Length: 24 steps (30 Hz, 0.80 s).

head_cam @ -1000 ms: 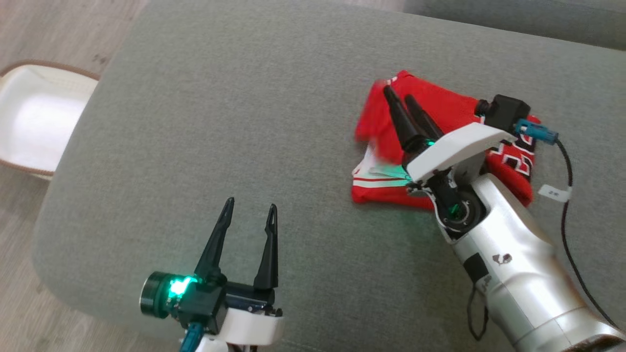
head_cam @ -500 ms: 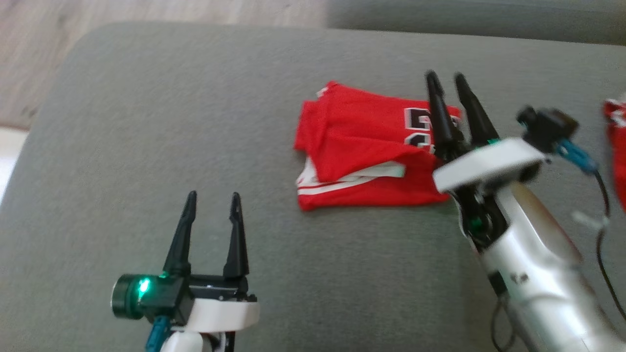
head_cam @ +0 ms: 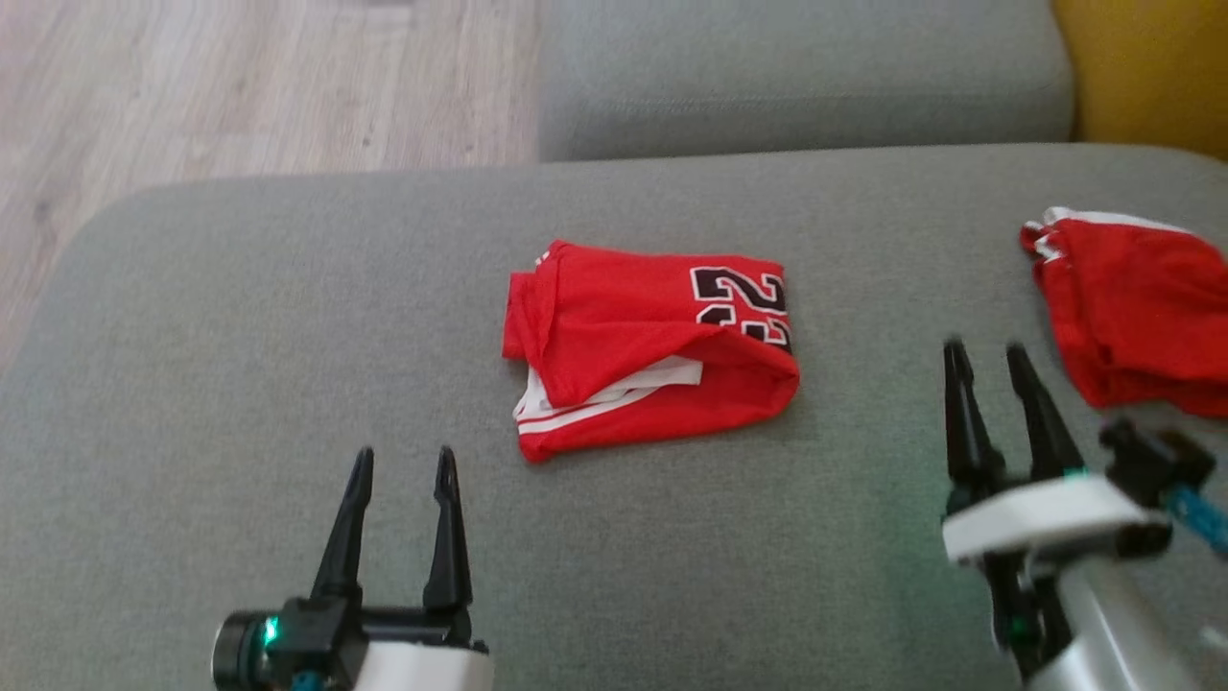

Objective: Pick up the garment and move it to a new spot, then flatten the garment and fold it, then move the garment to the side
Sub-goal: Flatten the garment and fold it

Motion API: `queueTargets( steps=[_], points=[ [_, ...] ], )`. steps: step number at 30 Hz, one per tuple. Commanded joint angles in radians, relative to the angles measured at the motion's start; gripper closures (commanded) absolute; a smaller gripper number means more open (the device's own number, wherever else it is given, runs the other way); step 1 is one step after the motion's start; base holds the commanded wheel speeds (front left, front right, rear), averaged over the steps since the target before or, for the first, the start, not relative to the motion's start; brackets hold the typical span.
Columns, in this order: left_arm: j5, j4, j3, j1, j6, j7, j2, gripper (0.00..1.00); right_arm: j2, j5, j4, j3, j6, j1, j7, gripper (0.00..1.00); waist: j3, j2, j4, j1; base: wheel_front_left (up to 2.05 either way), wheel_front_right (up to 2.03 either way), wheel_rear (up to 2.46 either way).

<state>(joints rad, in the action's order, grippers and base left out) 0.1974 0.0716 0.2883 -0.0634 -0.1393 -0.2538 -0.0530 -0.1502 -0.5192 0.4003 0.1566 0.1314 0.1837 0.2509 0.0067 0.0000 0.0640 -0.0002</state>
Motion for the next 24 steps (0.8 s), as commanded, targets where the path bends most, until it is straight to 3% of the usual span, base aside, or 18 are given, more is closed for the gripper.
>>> queueTargets(
  steps=[1,9,24],
  points=[
    [0.007,-0.024,-0.040,0.020,0.006,-0.008,0.003,0.00,0.004,0.011,-0.041,0.011,-0.001,0.013,0.011,0.00,-0.012,0.0000,-0.007,0.0002,0.00,0.00,0.00],
    [0.015,-0.004,-0.057,-0.035,0.006,-0.008,0.003,0.00,-0.005,0.072,-0.091,-0.024,-0.001,-0.105,0.011,0.00,-0.031,0.0000,-0.007,0.0002,0.00,0.00,0.00],
    [-0.004,0.001,-0.060,-0.032,0.020,-0.008,0.003,0.00,-0.001,0.083,-0.094,-0.026,-0.001,-0.122,0.011,0.00,-0.025,0.0000,0.021,0.0002,0.00,0.00,0.00]
  ],
)
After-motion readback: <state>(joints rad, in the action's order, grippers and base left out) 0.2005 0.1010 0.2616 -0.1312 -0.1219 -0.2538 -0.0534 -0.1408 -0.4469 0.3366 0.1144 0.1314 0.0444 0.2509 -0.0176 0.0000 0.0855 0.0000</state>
